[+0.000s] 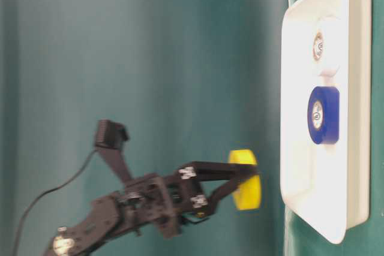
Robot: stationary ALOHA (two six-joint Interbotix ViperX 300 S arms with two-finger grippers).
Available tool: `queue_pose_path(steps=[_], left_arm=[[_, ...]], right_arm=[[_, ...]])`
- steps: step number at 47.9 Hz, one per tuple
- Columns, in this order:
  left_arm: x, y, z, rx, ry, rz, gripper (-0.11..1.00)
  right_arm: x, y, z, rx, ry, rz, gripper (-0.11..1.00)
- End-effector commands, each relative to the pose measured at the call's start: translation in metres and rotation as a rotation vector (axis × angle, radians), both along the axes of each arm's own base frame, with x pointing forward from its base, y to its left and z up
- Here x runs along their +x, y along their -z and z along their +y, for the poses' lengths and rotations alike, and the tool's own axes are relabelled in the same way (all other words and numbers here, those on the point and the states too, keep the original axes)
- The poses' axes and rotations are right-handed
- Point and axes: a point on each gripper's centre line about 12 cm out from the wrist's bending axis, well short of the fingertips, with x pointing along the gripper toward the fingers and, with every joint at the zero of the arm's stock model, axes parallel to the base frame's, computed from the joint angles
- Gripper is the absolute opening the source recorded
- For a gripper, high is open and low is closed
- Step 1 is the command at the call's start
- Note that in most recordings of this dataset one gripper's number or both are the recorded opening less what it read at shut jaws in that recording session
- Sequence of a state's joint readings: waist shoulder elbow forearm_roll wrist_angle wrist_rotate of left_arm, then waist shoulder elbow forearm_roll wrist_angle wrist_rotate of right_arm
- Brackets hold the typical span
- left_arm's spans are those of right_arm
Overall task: Pick up the tape from a random location and place it into the white case.
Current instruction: 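Carry the yellow tape over the tray and lower it left of blue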
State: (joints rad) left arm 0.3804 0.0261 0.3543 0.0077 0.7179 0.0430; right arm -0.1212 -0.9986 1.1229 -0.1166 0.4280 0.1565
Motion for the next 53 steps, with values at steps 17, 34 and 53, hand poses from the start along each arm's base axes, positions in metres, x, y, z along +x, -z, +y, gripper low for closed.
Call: queue_pose_path(steps=[17, 34, 53], left_arm=[[0.0, 0.051, 0.013, 0.004, -0.022, 0.0, 0.24], [0.006, 0.069, 0.017, 0.007, -0.024, -0.007, 0.24], [0.009, 0.073, 0.012, 0.02, 0.029, 0.007, 0.25]], right_arm=[[0.003, -0.003, 0.0, -0.005, -0.003, -0.002, 0.82], [0.003, -0.002, 0.0, -0.006, -0.003, 0.001, 0.82], [0.003, -0.003, 0.0, -0.006, -0.003, -0.001, 0.82]])
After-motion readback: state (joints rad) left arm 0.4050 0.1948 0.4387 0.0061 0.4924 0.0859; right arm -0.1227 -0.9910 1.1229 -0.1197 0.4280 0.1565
